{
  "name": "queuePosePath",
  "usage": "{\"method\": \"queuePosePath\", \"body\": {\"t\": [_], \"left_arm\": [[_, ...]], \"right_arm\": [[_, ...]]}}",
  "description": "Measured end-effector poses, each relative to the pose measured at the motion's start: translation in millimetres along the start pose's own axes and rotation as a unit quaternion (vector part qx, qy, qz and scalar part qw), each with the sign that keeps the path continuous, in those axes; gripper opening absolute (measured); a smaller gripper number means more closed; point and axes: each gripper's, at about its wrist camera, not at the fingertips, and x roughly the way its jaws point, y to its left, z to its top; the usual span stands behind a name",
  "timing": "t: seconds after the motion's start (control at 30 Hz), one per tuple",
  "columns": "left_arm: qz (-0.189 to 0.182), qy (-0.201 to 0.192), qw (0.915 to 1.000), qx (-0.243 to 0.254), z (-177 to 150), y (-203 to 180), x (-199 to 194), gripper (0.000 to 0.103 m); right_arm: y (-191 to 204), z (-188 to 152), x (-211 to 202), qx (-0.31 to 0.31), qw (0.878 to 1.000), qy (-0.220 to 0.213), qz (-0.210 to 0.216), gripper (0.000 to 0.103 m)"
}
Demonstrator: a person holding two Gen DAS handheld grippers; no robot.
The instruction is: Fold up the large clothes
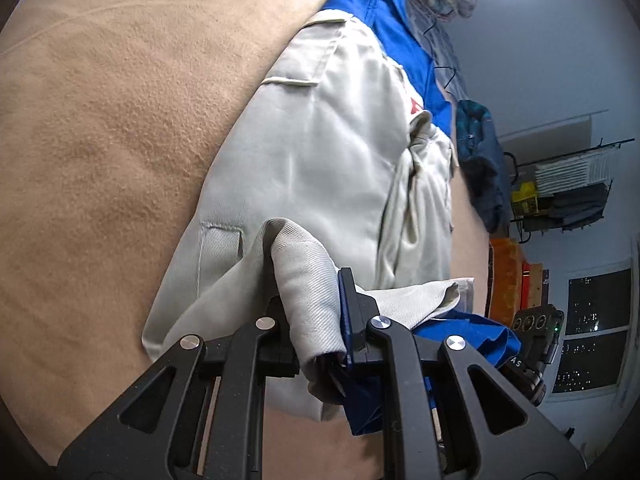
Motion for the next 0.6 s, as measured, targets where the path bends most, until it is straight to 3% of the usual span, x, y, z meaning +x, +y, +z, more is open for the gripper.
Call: {"method": "queuePosePath", "body": {"t": [0.2, 0.3, 0.37, 0.4, 0.47, 0.53, 0.6], "left_arm": [[-0.011, 0.012, 0.9999, -0.002, 5.6, 5.5, 9.0, 0.013], [-0.013, 0.020, 0.9997, -0.007, 7.3, 5.2, 6.9, 0.019], [-0.026, 0.024, 0.9992, -0.016, 9.0, 6.1, 3.5, 0.027], [-0.034, 0.027, 0.9987, -0.025, 10.1, 7.1, 1.4, 0.040], [-0.058, 0.020, 0.9971, -0.044, 12.4, 10.7, -4.6, 0.053], [-0.093, 0.013, 0.9934, -0.066, 16.0, 13.4, -14.0, 0.053], [-0.101, 0.013, 0.9924, -0.069, 19.6, 12.4, -21.5, 0.055]], "right_arm": [[-3.7, 2.9, 4.7, 0.007, 1.000, 0.003, 0.010, 0.019], [-2.7, 0.8, 0.6, 0.005, 1.000, 0.003, 0.017, 0.026], [-4.2, 1.1, -5.1, 0.009, 0.999, 0.001, 0.033, 0.044], [-4.6, 1.3, -8.6, 0.013, 0.999, -0.003, 0.041, 0.053], [-4.3, 1.8, -19.9, 0.024, 0.998, -0.024, 0.056, 0.082], [-3.1, 3.8, -32.1, 0.026, 0.997, -0.037, 0.061, 0.088], [-2.3, 6.5, -44.5, 0.019, 0.996, -0.050, 0.065, 0.087]]}}
